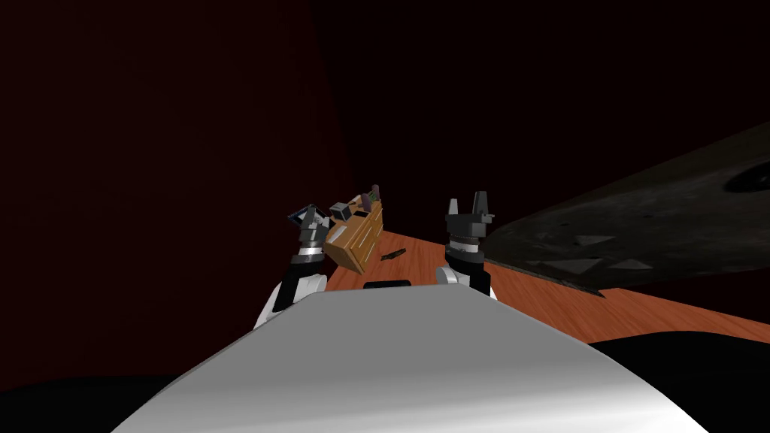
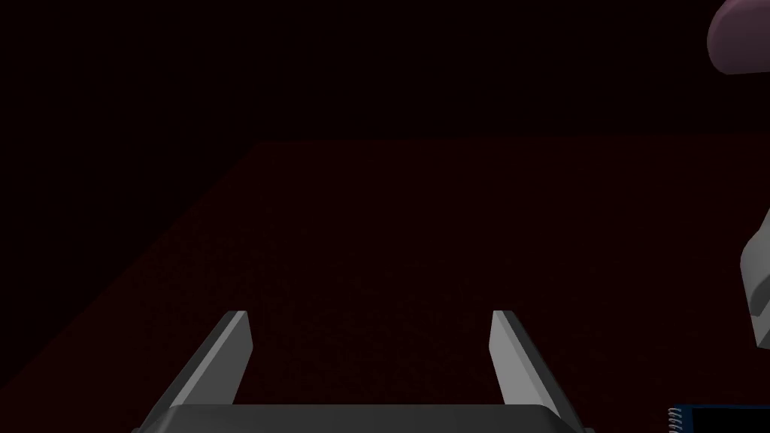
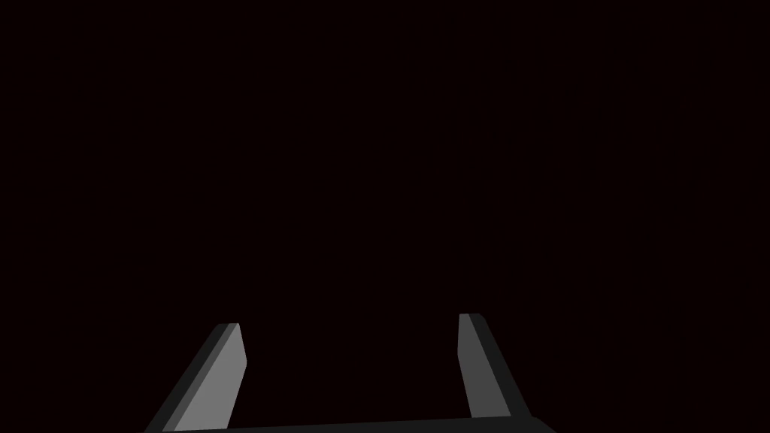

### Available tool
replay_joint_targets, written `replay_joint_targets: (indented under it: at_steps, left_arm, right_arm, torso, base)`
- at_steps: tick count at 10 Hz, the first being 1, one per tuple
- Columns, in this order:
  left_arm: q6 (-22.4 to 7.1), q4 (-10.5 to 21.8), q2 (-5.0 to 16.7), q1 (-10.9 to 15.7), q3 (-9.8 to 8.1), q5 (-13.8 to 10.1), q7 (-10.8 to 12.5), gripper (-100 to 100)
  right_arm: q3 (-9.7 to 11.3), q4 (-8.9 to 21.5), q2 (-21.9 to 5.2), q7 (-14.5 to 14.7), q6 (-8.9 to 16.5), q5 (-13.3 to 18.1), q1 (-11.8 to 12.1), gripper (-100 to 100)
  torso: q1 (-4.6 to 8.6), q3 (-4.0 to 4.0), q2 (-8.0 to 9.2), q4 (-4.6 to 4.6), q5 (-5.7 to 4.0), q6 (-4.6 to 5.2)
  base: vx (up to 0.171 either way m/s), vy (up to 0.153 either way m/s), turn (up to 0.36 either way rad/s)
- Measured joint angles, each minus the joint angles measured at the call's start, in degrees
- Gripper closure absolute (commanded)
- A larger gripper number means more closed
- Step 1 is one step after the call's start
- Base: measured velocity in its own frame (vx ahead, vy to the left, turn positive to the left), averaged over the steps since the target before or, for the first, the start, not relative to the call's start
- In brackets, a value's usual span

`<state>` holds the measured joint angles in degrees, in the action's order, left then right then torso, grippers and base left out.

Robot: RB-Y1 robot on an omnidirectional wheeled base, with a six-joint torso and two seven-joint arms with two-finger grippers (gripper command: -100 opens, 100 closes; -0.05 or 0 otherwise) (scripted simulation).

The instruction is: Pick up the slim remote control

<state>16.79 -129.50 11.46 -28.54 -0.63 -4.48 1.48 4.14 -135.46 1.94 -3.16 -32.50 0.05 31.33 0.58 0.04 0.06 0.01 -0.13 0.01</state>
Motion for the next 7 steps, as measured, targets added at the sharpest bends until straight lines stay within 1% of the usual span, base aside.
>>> replay_joint_targets:
  at_steps: [2, 3, 4, 7]
  left_arm:
    - [-3.25, 0.98, 0.99, 0.7, -0.28, -0.41, 0.46, -100]
    - [-5.07, 1.59, 2.06, 0.75, -0.76, -0.92, 0.96, -100]
    - [-6.47, 2.07, 2.46, 0.75, -0.91, -1.12, 1.27, -100]
    - [-10.51, 4.81, 4.88, 2.03, -2.65, -2.49, 2.8, -100]
  right_arm:
    - [0.0, 0.0, 0.0, 0.0, 0.0, 0.0, 0.0, 0]
    - [0.0, 0.0, 0.0, 0.0, 0.0, 0.0, 0.0, 0]
    - [0.0, 0.0, 0.0, 0.0, 0.0, 0.0, 0.0, 0]
    - [-0.01, 0.0, -0.01, 0.0, 0.0, 0.0, 0.01, 0]
  torso:
    - [-0.05, -0.07, -0.13, -0.03, 0.01, 0.0]
    - [0.02, -0.07, -0.12, -0.03, -0.01, -0.01]
    - [-0.11, -0.05, -0.08, -0.02, 0.01, -0.01]
    - [-0.19, -0.08, -0.13, -0.03, 0.04, -0.01]
  base:
    - [0.02, -0.152, -0.031]
    - [0.003, -0.119, -0.001]
    - [0.006, -0.118, -0.026]
    - [0.018, -0.099, -0.01]
